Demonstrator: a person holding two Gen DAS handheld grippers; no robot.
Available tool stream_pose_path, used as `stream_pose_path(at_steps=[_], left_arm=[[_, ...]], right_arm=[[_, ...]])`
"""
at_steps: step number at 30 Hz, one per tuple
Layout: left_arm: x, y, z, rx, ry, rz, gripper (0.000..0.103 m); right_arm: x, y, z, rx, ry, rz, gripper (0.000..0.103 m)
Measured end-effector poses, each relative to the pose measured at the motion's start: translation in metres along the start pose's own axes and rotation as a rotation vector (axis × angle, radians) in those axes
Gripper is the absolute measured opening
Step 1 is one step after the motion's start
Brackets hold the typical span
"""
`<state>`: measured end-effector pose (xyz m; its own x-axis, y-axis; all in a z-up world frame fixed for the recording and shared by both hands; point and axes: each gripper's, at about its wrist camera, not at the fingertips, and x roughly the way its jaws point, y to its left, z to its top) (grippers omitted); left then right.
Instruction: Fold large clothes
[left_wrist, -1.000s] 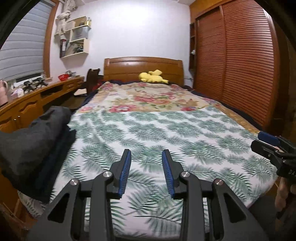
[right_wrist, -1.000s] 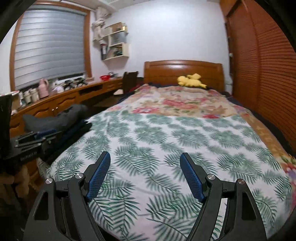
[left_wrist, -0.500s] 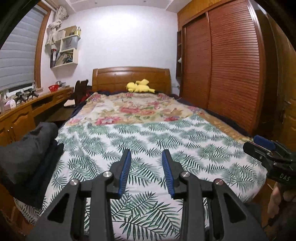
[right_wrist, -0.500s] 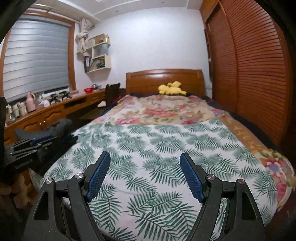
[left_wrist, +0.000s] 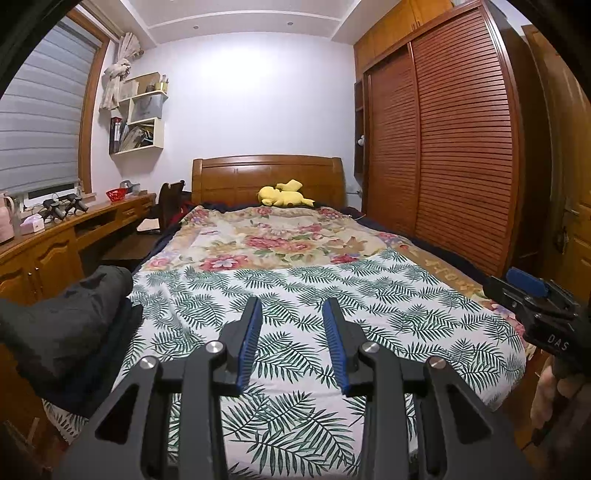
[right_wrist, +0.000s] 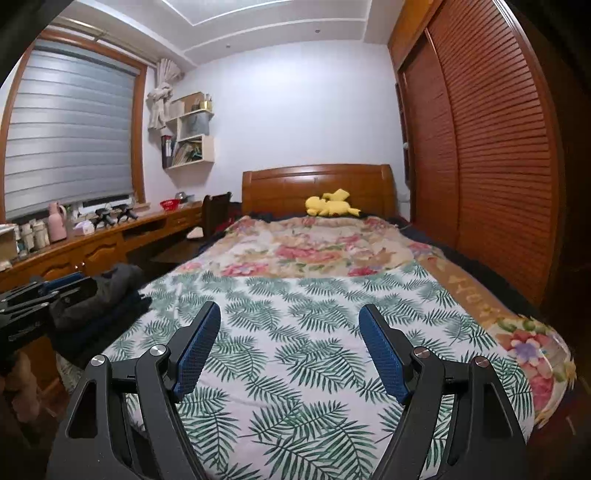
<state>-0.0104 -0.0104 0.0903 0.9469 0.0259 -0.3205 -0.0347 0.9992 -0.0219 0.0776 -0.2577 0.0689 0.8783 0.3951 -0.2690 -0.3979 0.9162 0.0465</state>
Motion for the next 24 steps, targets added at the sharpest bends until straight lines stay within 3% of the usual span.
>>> stream_pose_path(at_steps=[24], left_arm=[[0.0045,0.0022,-0.0076,-0.006,0.02,0.005,0.033]], right_arm=[[0.0012,-0.0017,-0.0016,0.001,0.01,0.006,0.079]])
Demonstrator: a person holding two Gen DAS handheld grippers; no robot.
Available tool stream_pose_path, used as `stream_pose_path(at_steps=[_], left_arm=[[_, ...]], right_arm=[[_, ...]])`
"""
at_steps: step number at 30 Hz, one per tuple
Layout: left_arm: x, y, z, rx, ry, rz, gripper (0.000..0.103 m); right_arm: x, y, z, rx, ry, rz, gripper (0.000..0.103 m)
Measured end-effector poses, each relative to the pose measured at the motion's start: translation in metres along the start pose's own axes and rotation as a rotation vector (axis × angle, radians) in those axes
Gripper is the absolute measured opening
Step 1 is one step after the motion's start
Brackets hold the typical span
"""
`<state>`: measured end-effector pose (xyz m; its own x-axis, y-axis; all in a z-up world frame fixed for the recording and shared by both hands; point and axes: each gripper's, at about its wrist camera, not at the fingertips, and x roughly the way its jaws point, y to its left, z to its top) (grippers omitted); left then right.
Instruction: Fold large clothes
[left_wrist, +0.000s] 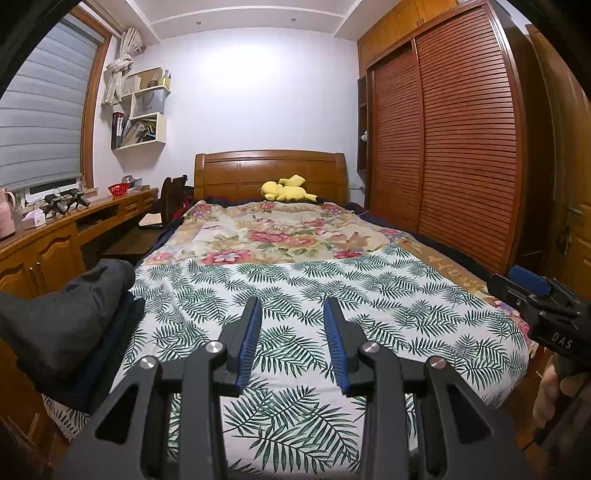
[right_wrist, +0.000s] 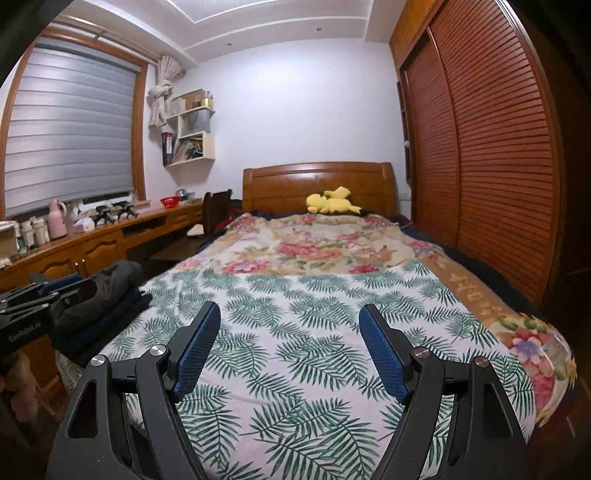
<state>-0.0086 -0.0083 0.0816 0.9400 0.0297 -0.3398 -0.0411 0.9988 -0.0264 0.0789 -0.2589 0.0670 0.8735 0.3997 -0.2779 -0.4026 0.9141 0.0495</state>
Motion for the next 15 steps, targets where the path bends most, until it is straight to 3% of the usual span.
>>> stream_pose_path(at_steps=[15], left_arm=[[0.0028,0.0024,-0.0032,-0.003,0.008,0.002,0.033]], right_arm=[[-0.0003,0.0004,-0.0004,-0.001,0.0,0.0,0.079]])
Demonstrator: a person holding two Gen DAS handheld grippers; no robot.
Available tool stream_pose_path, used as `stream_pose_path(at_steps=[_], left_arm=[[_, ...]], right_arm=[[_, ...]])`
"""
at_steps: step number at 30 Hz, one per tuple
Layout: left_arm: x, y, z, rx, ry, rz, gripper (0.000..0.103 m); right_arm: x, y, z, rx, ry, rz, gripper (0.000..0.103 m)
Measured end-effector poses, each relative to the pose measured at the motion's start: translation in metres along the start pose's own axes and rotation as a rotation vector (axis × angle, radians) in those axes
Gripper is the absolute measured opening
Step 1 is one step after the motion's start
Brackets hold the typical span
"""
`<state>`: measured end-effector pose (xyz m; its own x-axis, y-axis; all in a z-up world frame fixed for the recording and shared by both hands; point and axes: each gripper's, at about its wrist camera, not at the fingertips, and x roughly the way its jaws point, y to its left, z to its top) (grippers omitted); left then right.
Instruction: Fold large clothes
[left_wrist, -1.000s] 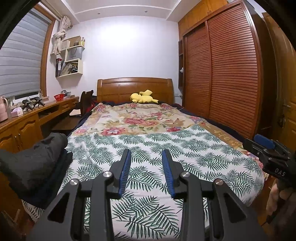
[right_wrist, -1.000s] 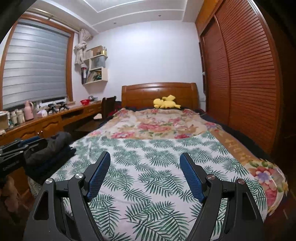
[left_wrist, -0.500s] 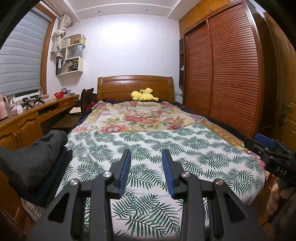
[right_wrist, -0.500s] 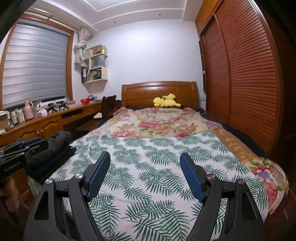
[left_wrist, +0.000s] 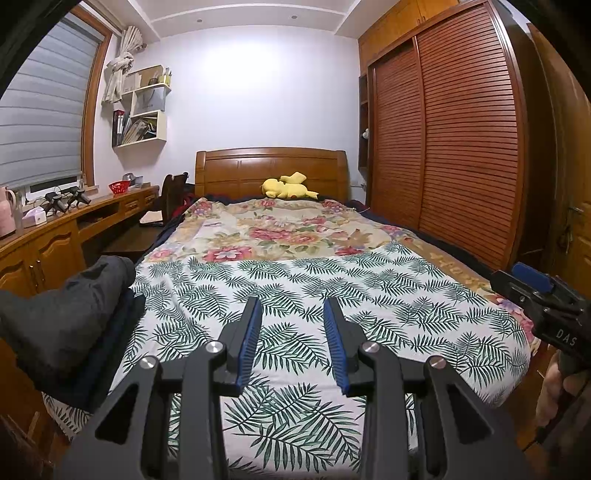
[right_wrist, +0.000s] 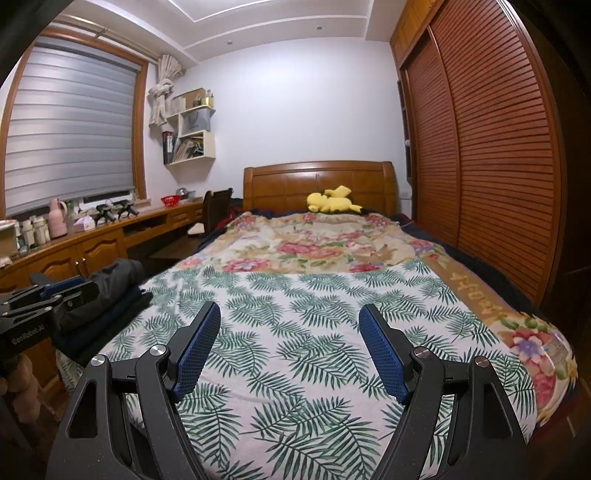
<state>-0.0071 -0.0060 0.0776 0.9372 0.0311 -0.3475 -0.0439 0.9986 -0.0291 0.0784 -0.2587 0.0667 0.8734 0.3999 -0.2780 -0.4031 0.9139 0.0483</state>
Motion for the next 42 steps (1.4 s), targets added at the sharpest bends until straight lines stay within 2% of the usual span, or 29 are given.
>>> stream_pose_path(at_steps=[42], left_arm=[[-0.0034,0.0072,-0.0014,0.0,-0.004,-0.001,0.034]], right_arm=[[-0.0015,0.0021,-0.0035,-0.007,0.0,-0.003,0.079]])
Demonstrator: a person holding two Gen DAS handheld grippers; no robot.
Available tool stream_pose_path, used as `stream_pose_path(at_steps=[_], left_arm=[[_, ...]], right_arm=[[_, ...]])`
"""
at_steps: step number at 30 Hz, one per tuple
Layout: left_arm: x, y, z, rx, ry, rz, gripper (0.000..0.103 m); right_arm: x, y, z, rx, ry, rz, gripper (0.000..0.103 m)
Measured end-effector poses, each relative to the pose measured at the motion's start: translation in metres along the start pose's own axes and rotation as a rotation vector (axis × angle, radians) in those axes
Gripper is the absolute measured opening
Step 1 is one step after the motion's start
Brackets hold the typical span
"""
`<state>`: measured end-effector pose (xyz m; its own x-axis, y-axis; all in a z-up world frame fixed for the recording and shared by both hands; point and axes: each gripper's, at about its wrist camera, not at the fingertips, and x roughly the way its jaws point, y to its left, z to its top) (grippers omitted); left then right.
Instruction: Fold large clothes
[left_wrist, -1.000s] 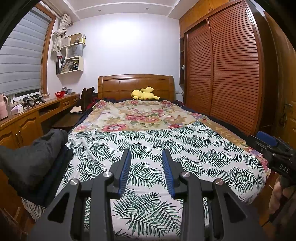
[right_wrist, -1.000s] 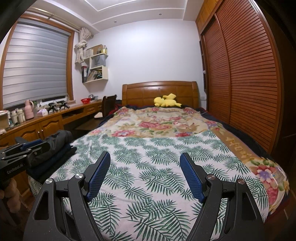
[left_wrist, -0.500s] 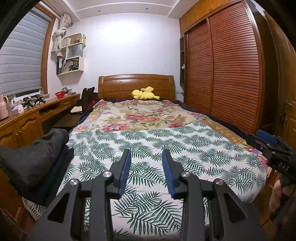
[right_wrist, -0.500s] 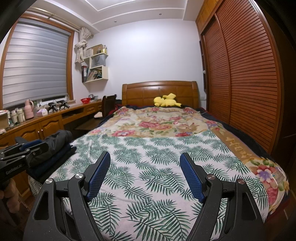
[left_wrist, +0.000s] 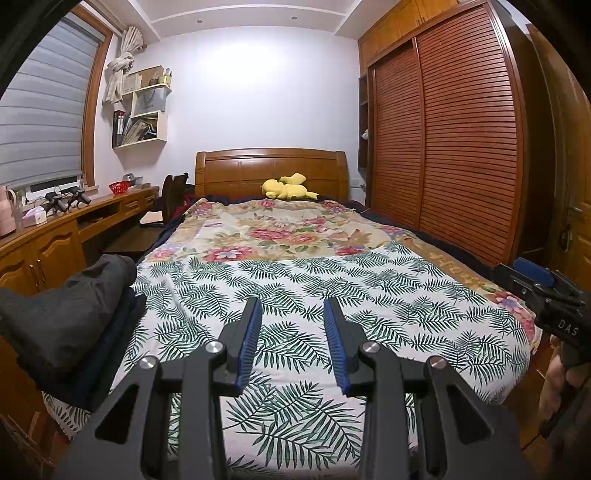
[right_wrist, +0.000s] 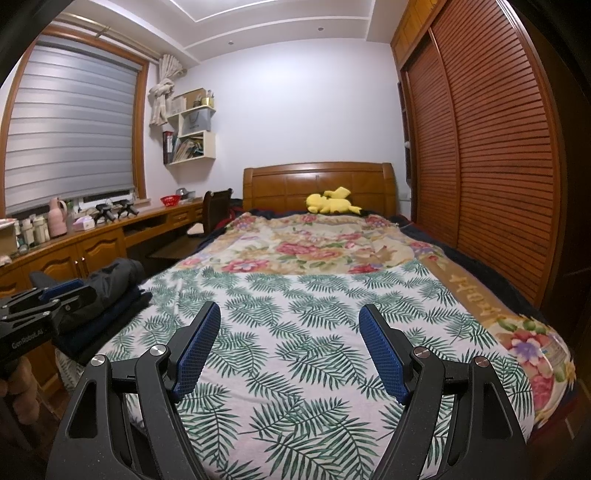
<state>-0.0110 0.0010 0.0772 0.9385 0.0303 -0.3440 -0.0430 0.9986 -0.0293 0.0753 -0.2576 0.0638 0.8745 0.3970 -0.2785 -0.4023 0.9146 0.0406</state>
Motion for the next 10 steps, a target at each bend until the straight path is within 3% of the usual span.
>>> stream_pose_path(at_steps=[10], left_arm=[[0.0004,-0.0003,-0.0001,0.003,-0.005,0.003,0.034]], right_arm=[[-0.001,0.0005,-0.0003,0.001,-0.001,-0.001,0.079]])
